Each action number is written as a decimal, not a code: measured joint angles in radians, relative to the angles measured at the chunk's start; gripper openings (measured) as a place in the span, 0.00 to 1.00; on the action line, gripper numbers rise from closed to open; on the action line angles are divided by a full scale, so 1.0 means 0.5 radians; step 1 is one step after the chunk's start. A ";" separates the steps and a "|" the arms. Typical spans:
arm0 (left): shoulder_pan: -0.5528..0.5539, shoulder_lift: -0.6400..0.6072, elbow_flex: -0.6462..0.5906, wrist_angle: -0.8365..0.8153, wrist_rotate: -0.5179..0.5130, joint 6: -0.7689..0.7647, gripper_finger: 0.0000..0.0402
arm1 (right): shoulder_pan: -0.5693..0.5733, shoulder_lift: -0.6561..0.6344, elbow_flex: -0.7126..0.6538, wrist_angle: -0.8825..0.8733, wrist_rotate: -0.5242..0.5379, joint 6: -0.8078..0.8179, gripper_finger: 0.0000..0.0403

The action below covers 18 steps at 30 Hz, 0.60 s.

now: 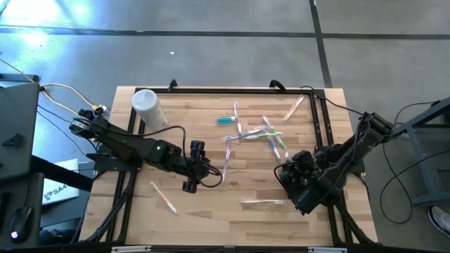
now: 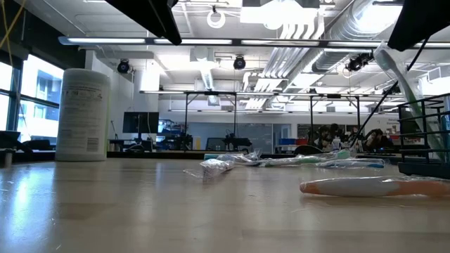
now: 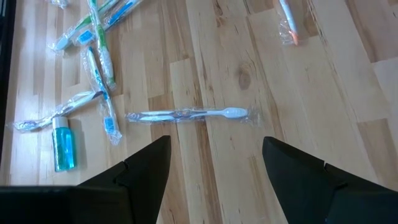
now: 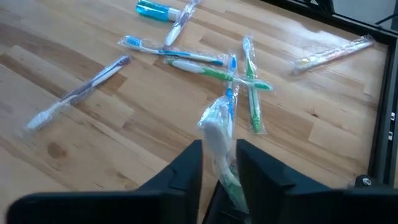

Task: Pick & Place toothbrushing station
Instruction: Adjust the green toothbrush in the black mesh organizer, then put the bottom left orange toothbrush into the black mesh organizer

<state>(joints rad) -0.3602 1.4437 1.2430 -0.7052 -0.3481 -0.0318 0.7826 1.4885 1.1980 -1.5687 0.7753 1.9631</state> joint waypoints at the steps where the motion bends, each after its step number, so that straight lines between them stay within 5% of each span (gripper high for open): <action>1: 0.000 -0.001 0.000 0.000 0.000 0.000 0.62 | 0.000 -0.001 0.000 -0.002 0.002 -0.002 0.27; 6: 0.000 0.000 0.000 0.000 0.000 0.000 0.62 | 0.000 -0.028 0.000 -0.004 0.013 -0.006 0.33; 18: 0.000 0.000 -0.001 -0.015 0.000 0.000 0.62 | 0.006 -0.296 0.000 0.096 -0.168 -0.141 0.25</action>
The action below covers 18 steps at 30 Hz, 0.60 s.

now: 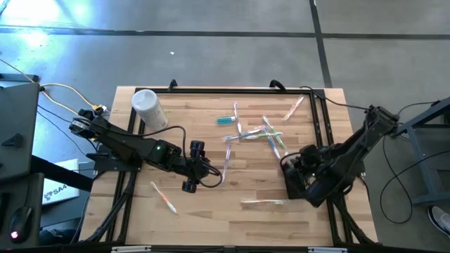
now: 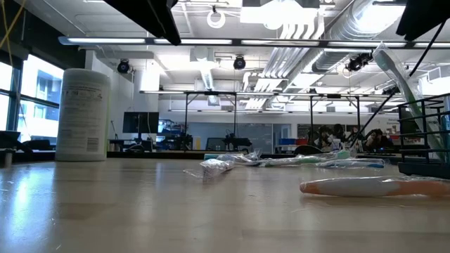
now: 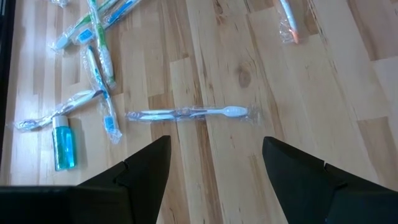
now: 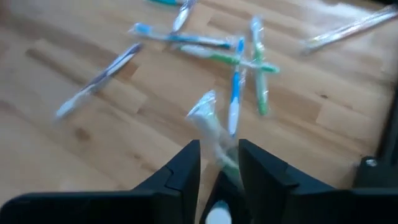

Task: Pick & Place toothbrushing station
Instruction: Put the bottom left orange toothbrush into the black mesh organizer

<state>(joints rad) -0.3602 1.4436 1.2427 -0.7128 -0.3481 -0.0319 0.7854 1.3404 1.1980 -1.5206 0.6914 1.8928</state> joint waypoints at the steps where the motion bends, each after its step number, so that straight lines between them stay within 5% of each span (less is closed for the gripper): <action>1: 0.000 0.000 0.000 -0.015 0.000 0.000 0.62 | 0.001 -0.032 0.000 0.040 -0.020 -0.049 0.24; 6: 0.000 0.000 0.000 -0.155 0.001 -0.072 0.62 | 0.024 -0.183 0.000 0.345 -0.049 -0.291 0.24; 11: 0.000 0.000 0.000 -0.241 0.015 -0.156 0.62 | 0.129 -0.304 0.000 0.614 0.149 -0.519 0.24; 18: 0.000 0.000 0.000 -0.253 0.318 -0.157 0.62 | 0.326 -0.303 0.000 1.258 0.418 -1.287 0.24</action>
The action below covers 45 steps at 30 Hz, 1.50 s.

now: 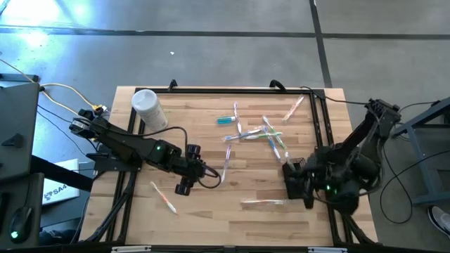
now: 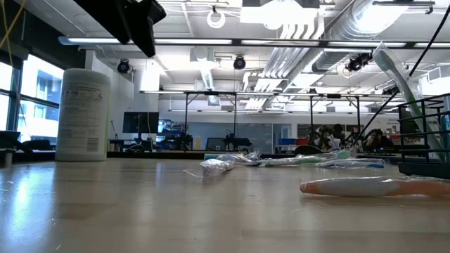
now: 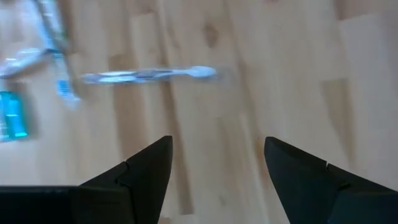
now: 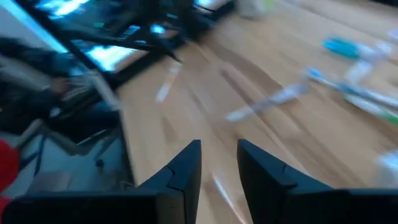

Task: Pick & Place toothbrushing station
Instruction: Put the bottom left orange toothbrush into the black mesh organizer

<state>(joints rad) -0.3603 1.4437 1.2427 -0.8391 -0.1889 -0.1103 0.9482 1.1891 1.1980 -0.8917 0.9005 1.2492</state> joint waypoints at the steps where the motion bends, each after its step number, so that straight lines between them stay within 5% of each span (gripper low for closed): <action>1: 0.000 0.000 0.000 -0.016 0.062 -0.015 0.62 | 0.022 0.015 0.000 0.099 0.033 -0.127 0.24; 7: -0.101 0.000 -0.001 -0.359 0.365 -0.284 0.62 | 0.072 0.119 0.000 0.488 0.176 -0.705 0.24; 12: -0.380 0.000 -0.002 -0.651 0.377 -0.631 0.62 | 0.066 0.211 0.000 0.505 0.201 -0.851 0.24; 21: -0.835 0.000 -0.148 -0.489 0.243 -1.446 0.62 | 0.031 0.332 0.000 0.504 0.243 -0.893 0.24; 31: -0.992 0.001 -0.773 -0.202 0.198 -1.451 0.62 | -0.122 0.332 0.000 0.505 0.232 -1.141 0.24; 45: -0.995 -0.011 -1.137 0.442 0.102 -1.255 0.62 | -0.354 0.351 0.000 0.507 -0.029 -1.086 0.24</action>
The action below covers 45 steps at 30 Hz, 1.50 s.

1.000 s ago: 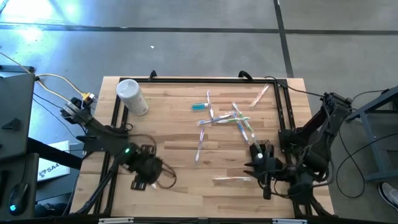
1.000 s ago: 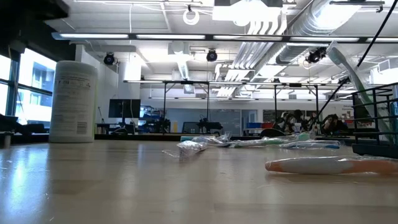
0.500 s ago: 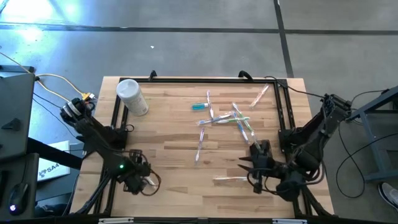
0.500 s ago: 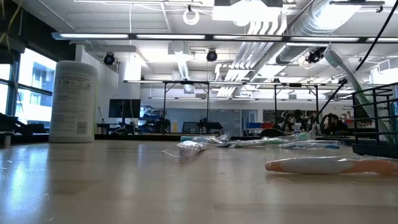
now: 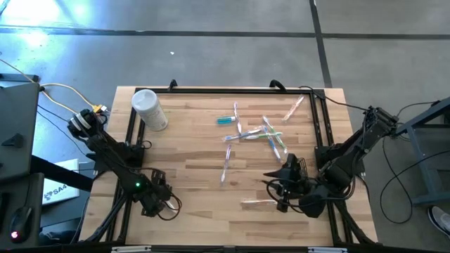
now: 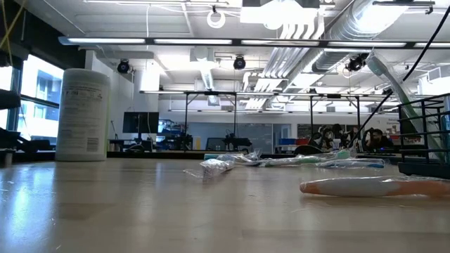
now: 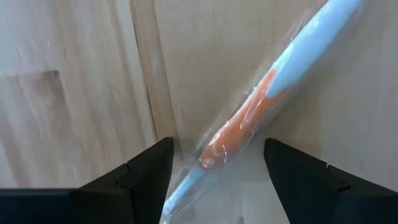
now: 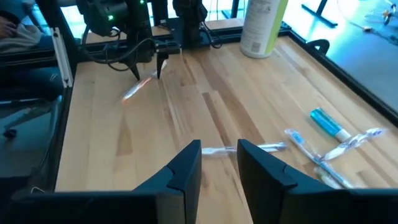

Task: Pick & Place toothbrushing station
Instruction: Put the bottom left orange toothbrush into the black mesh organizer

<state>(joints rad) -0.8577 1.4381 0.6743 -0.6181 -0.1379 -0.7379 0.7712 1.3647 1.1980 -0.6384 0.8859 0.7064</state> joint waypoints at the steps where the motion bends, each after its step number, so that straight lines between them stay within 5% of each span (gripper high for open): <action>1: 0.000 -0.002 -0.041 0.039 0.000 0.001 0.62 | 0.001 0.001 0.000 0.000 -0.011 0.016 0.24; 7: 0.000 -0.001 -0.135 0.086 0.063 0.114 0.52 | 0.002 0.000 0.000 0.002 -0.071 0.151 0.24; 15: 0.000 0.004 -0.136 0.145 0.090 0.504 0.06 | -0.004 0.074 0.000 0.070 -0.269 0.171 0.24; 22: -0.002 0.016 -0.020 0.001 -0.006 0.691 0.05 | -0.018 0.189 0.000 0.130 -0.367 0.167 0.24; 28: 0.001 0.021 0.422 -0.487 -0.532 1.116 0.00 | -0.076 0.233 -0.001 0.223 -0.303 0.305 0.24; 35: -0.018 0.013 0.825 -0.473 -1.065 2.298 0.00 | -0.224 0.233 -0.001 0.243 -0.197 0.535 0.24; 45: 0.002 0.091 0.907 0.447 -1.516 4.117 0.00 | -0.427 0.306 0.002 0.563 -0.341 0.429 0.24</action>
<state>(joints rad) -0.8566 1.4837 1.1278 -0.3947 -0.8960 1.3205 0.5578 1.5180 1.1990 -0.3568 0.7153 0.9211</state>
